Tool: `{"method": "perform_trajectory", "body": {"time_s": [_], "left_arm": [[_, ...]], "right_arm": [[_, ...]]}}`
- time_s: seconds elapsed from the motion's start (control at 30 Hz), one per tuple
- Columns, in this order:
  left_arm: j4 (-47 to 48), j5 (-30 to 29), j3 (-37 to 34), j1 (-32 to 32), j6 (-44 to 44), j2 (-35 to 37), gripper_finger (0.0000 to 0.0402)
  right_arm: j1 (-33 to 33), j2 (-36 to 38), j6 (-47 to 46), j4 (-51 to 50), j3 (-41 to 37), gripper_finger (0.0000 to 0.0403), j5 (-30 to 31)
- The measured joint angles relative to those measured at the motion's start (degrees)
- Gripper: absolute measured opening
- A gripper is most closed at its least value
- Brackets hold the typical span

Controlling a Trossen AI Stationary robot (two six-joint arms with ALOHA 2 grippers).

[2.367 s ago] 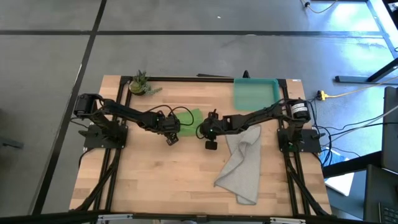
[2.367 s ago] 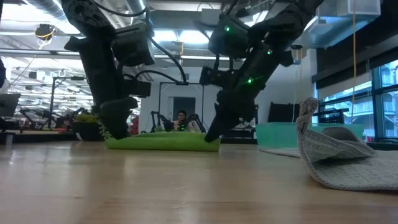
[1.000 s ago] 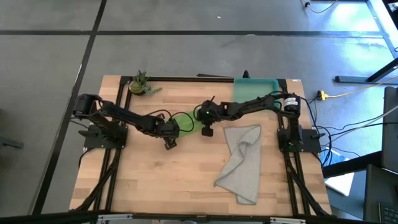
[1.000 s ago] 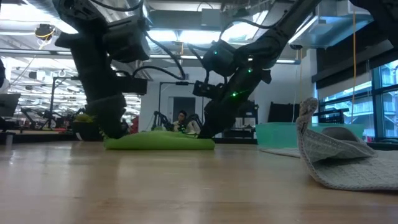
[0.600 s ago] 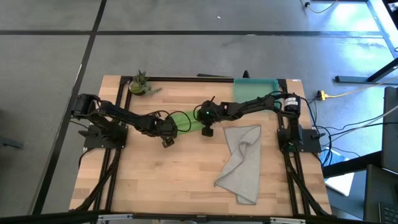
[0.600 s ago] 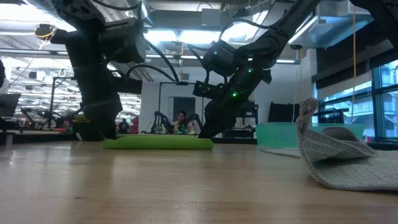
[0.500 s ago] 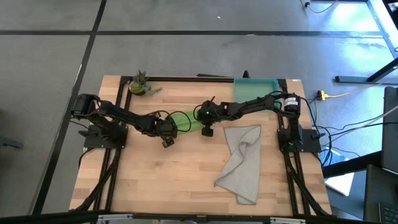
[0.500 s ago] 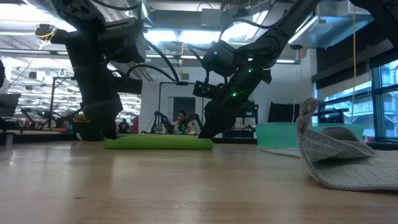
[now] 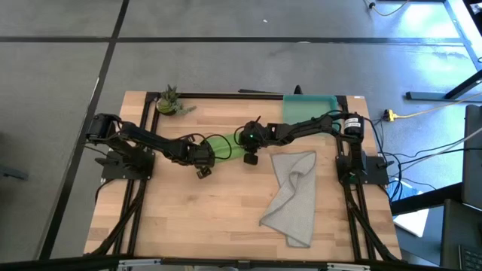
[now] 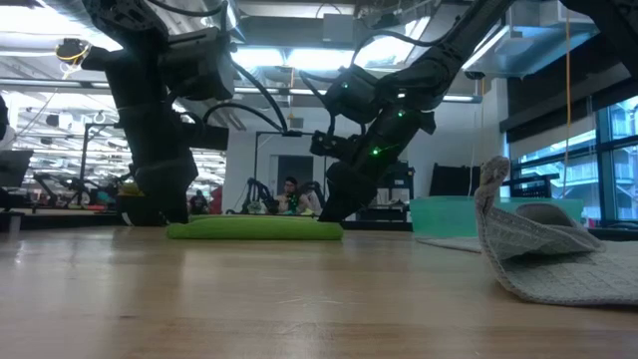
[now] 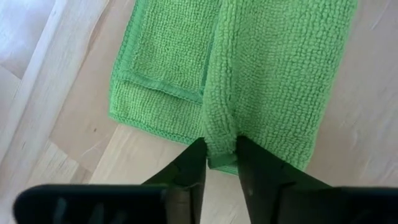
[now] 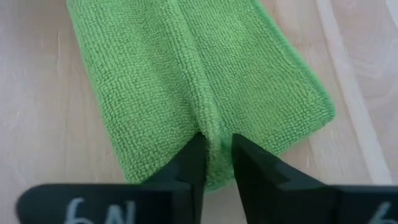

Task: Roll microfiber towels into tight, uniform cylinder then place into a basket
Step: Roll the green microfiber cloth

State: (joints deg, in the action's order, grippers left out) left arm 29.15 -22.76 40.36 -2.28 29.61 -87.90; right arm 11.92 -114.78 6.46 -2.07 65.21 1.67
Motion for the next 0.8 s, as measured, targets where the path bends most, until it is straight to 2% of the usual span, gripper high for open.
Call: {"method": "perform_trajectory", "body": {"time_s": [0.2, 0.37, 0.6, 0.8], "left_arm": [[0.71, 0.02, 0.09, 0.13, -1.37, 0.81, 0.0100], [2.21, -0.55, 0.09, 0.11, -1.56, 4.69, 0.0099], [2.60, -2.18, 0.11, -1.19, -2.36, 12.01, 0.0099], [0.73, -2.32, -0.68, -5.98, -11.14, 12.96, 0.0101]], "right_arm": [[0.00, 0.00, -0.17, 0.04, 0.00, 0.0142, 0.66], [0.02, 0.00, -1.34, 0.00, -0.02, 0.0174, 0.62], [0.02, 0.00, -1.99, -0.02, -0.04, 0.0180, 0.55], [0.00, 0.00, -1.94, -0.01, -0.04, 0.0175, 0.37]]}}
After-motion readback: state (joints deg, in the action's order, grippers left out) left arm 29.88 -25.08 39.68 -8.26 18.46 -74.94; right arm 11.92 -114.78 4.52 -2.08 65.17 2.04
